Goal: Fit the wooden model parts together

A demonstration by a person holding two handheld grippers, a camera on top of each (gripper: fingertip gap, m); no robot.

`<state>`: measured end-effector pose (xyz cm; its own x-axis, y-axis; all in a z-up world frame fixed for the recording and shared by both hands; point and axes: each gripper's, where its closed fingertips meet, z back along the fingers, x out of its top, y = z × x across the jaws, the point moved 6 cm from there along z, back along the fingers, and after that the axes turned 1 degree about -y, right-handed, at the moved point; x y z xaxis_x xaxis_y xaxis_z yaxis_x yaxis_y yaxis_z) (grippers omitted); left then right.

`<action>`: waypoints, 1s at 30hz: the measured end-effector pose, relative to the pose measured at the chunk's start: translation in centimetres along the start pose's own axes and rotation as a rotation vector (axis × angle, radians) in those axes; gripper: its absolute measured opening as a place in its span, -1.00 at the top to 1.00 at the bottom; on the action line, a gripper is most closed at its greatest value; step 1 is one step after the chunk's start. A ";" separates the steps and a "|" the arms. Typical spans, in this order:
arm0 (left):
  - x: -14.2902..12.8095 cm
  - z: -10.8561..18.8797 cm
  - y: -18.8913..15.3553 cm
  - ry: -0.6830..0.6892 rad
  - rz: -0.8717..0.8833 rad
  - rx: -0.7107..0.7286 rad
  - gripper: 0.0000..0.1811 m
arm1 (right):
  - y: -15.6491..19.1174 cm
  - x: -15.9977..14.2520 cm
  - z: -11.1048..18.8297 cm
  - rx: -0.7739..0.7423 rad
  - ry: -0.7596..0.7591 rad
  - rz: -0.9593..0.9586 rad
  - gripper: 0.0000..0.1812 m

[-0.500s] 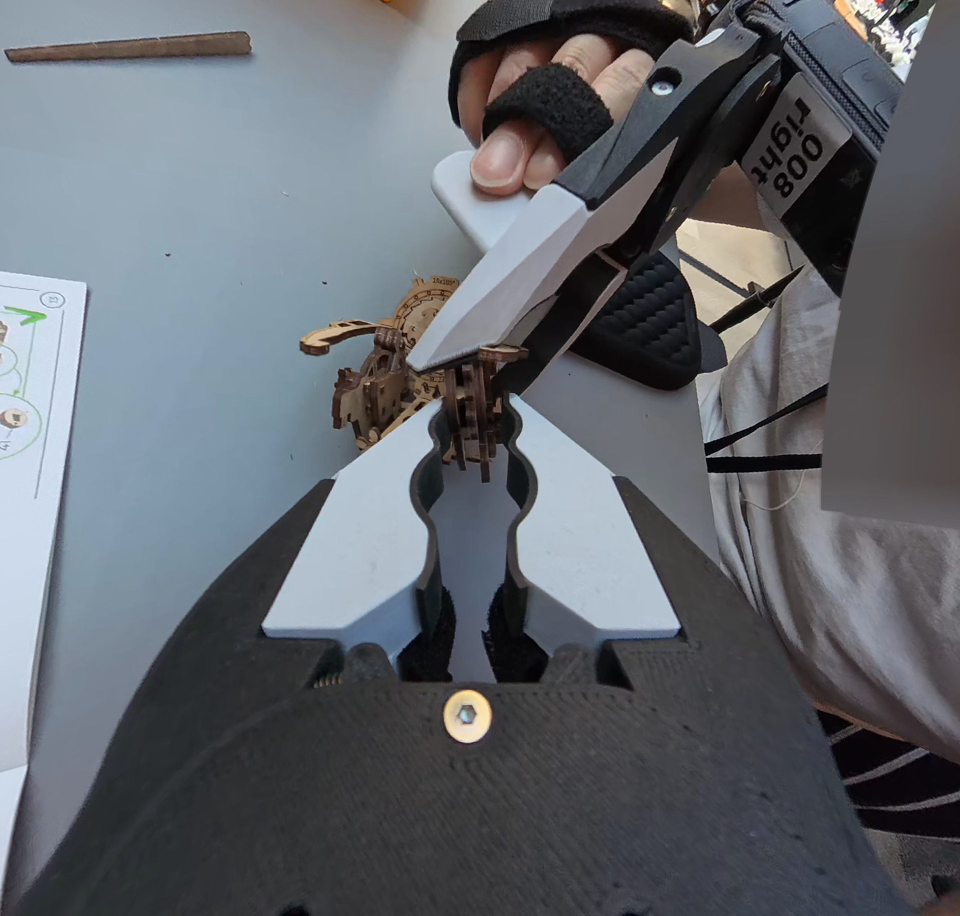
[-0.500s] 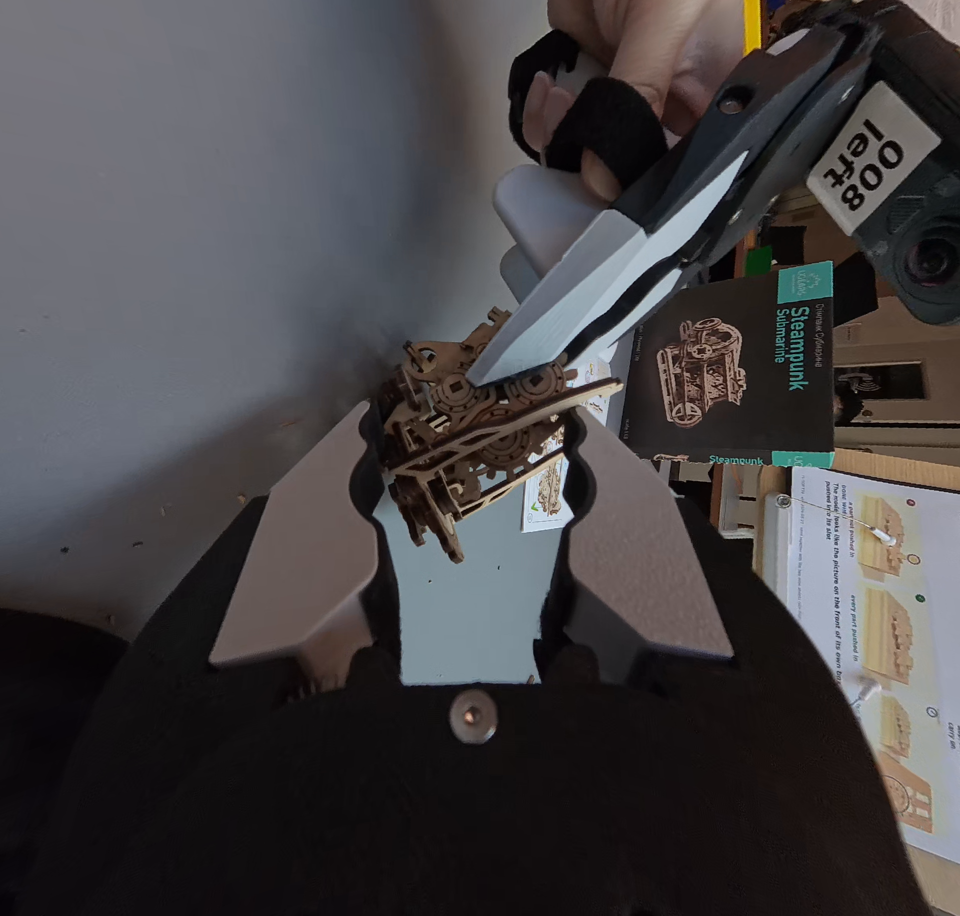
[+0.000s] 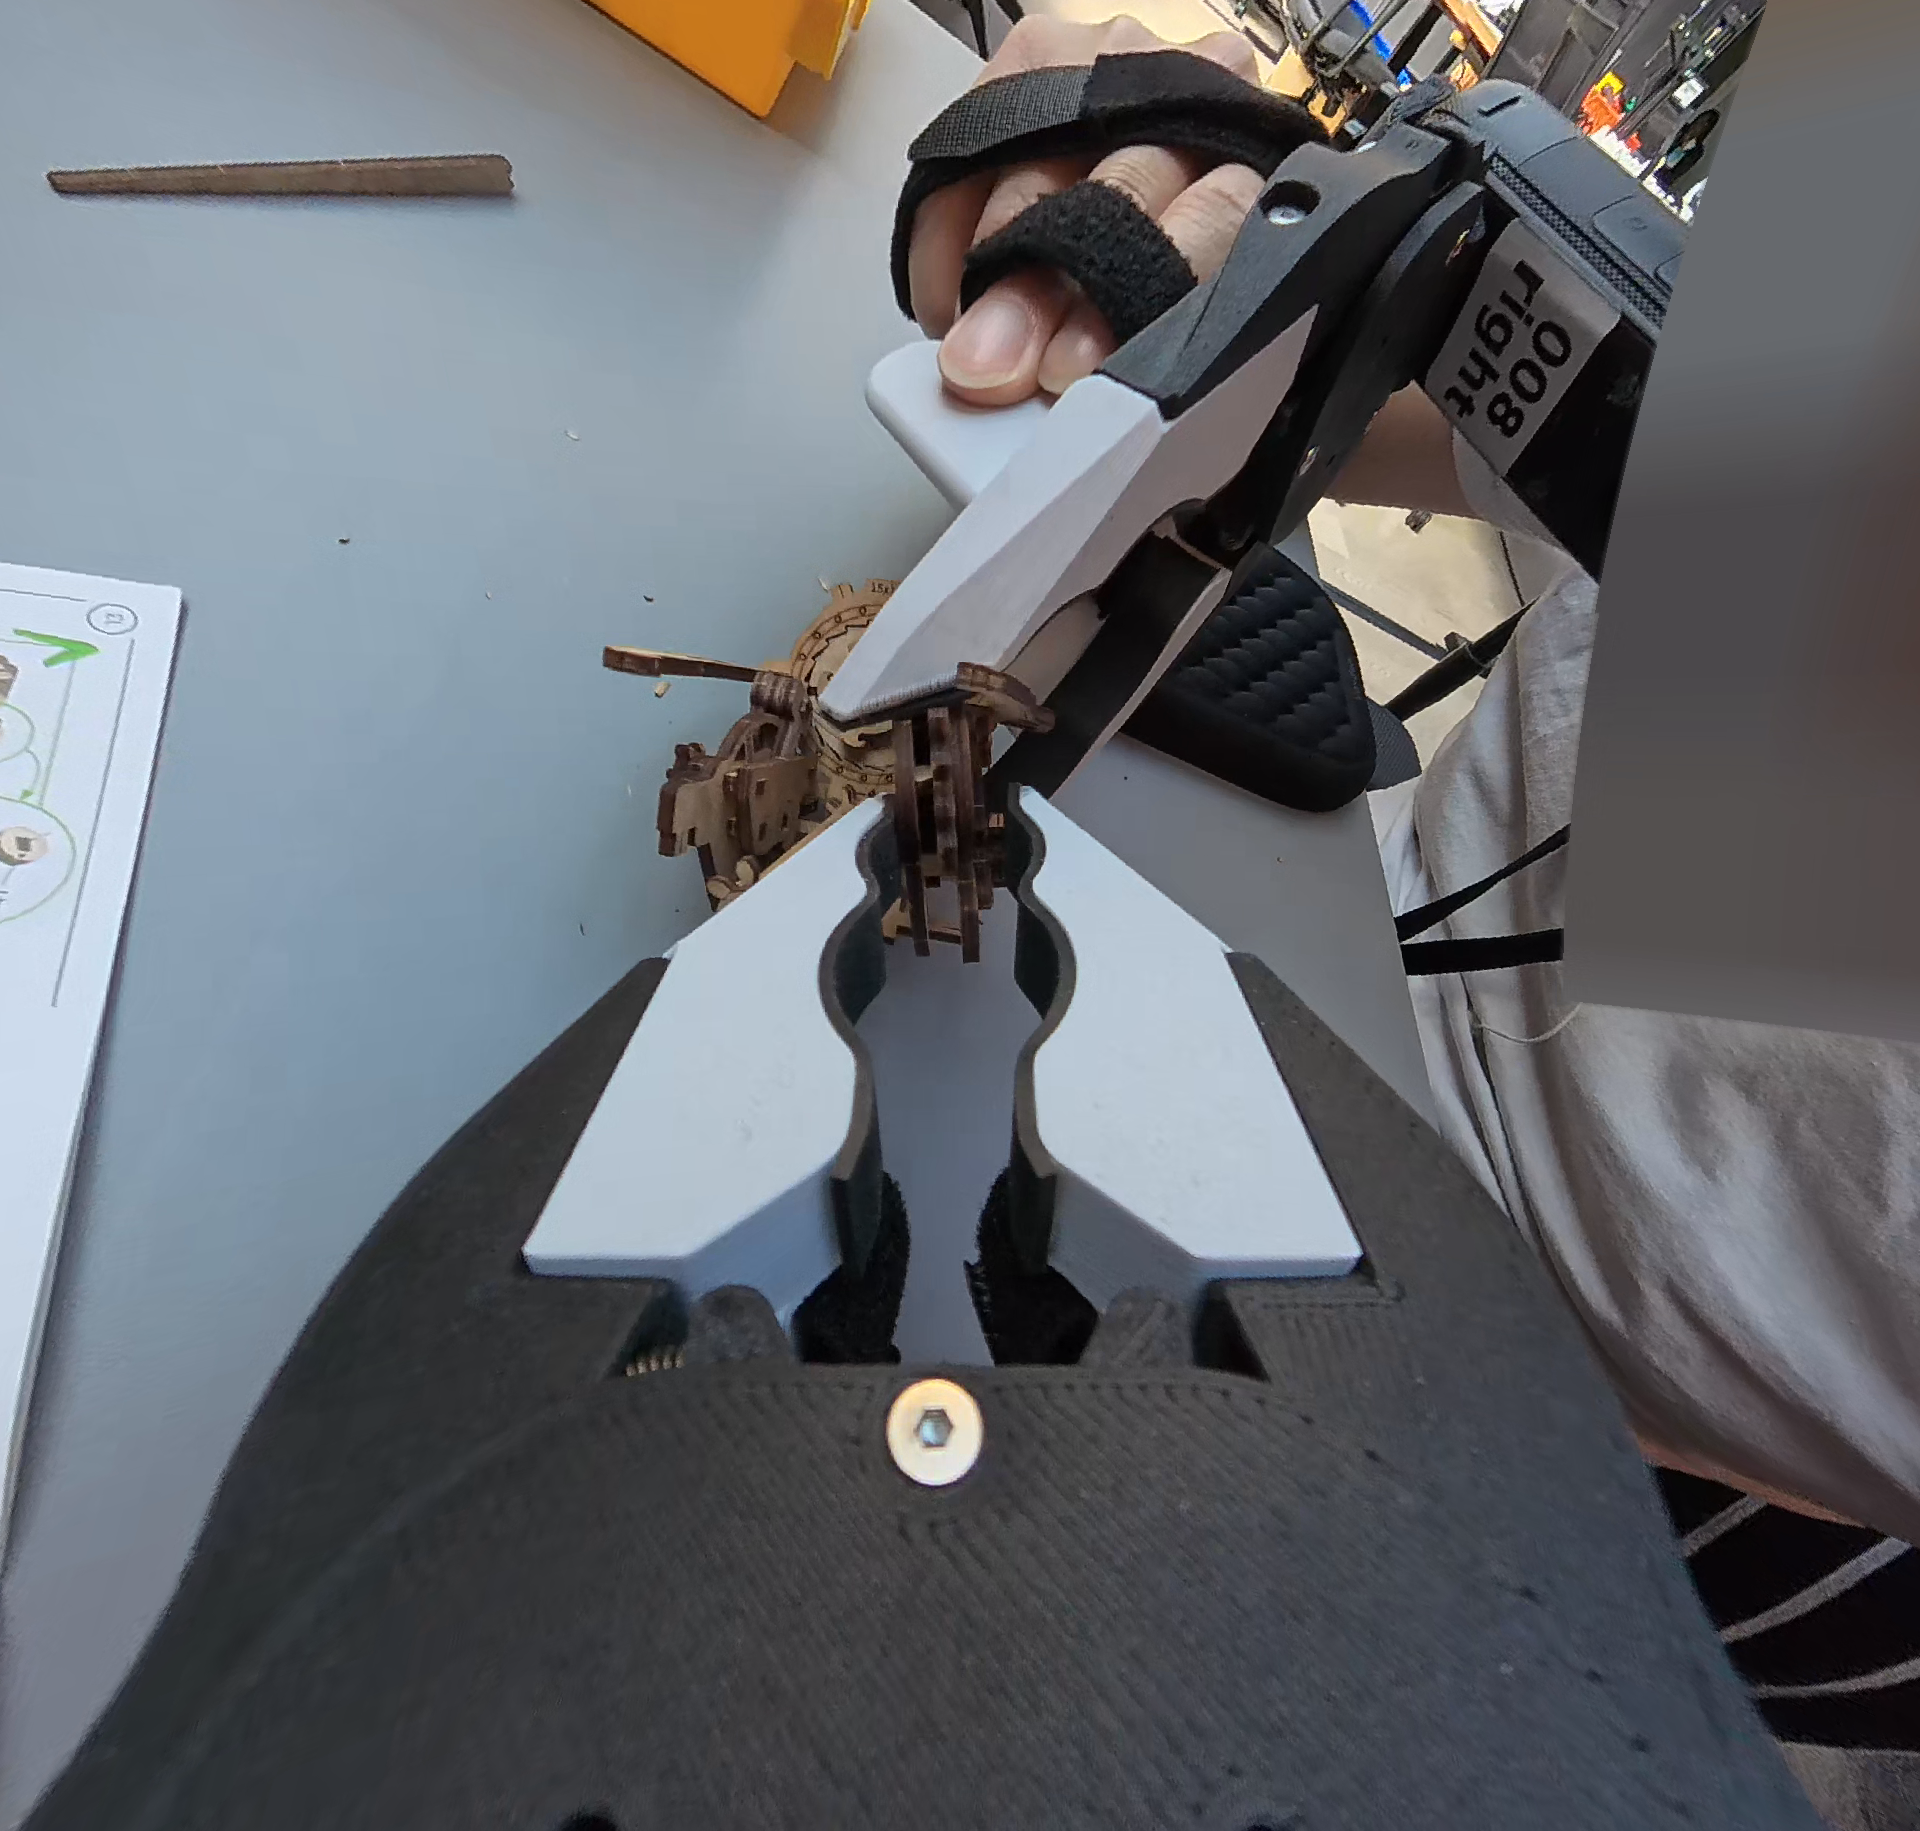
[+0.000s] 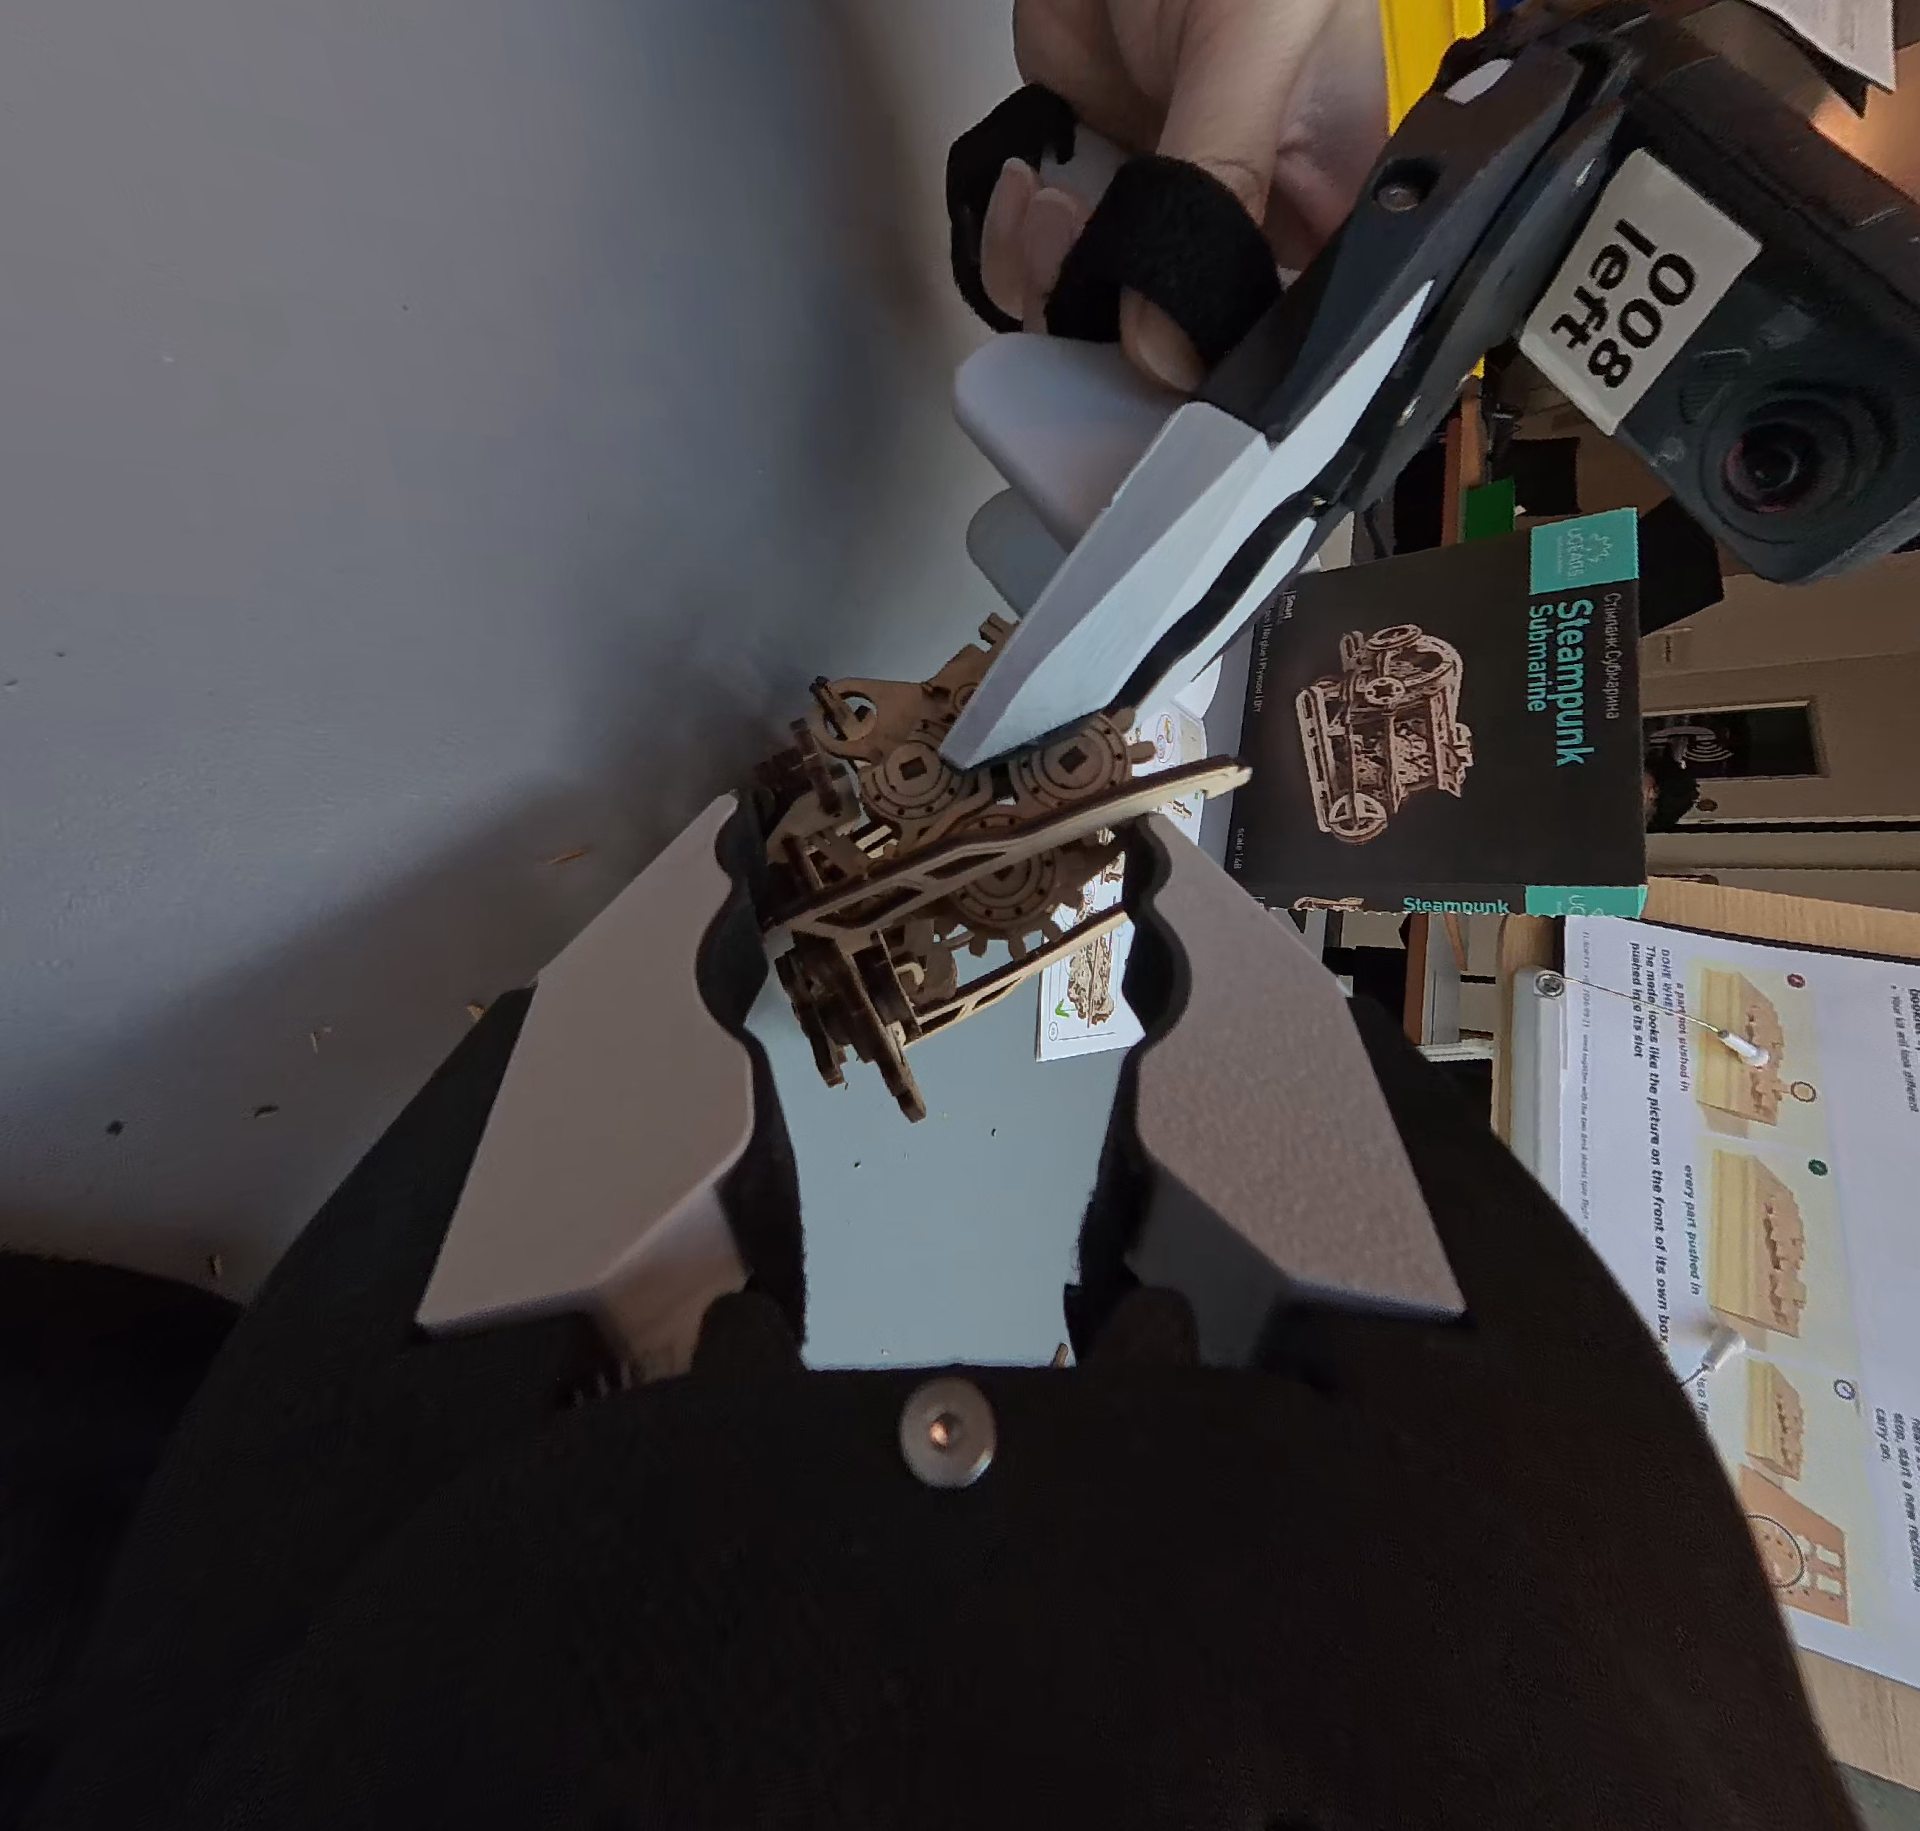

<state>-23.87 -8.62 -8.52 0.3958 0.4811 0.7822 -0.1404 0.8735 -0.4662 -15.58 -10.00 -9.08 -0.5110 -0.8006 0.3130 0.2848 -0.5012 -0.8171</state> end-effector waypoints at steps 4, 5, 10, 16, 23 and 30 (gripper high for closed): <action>0.0 0.1 0.1 -0.017 0.005 -0.005 0.81 | -0.1 -0.1 0.0 -0.005 -0.002 -0.014 0.24; 0.0 0.1 0.1 -0.019 0.004 -0.005 0.81 | -0.1 -0.1 0.0 -0.008 -0.002 -0.015 0.24; 0.1 0.2 0.2 -0.021 -0.004 0.006 0.81 | -0.1 -0.1 -0.1 -0.033 0.000 -0.014 0.25; 0.1 0.3 0.3 -0.028 -0.002 0.008 0.81 | 0.0 -0.1 -0.1 -0.055 -0.006 -0.033 0.26; 0.1 0.3 0.3 -0.043 0.004 0.005 0.81 | 0.0 -0.1 -0.1 -0.067 -0.010 -0.050 0.26; 0.5 0.9 0.6 -0.098 0.013 0.015 0.74 | -0.4 -0.9 -0.1 -0.059 0.011 -0.097 0.25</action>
<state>-24.60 -7.78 -7.97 0.3036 0.4967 0.8131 -0.1588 0.8678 -0.4708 -15.25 -9.04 -9.10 -0.5430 -0.7452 0.3870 0.1851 -0.5558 -0.8105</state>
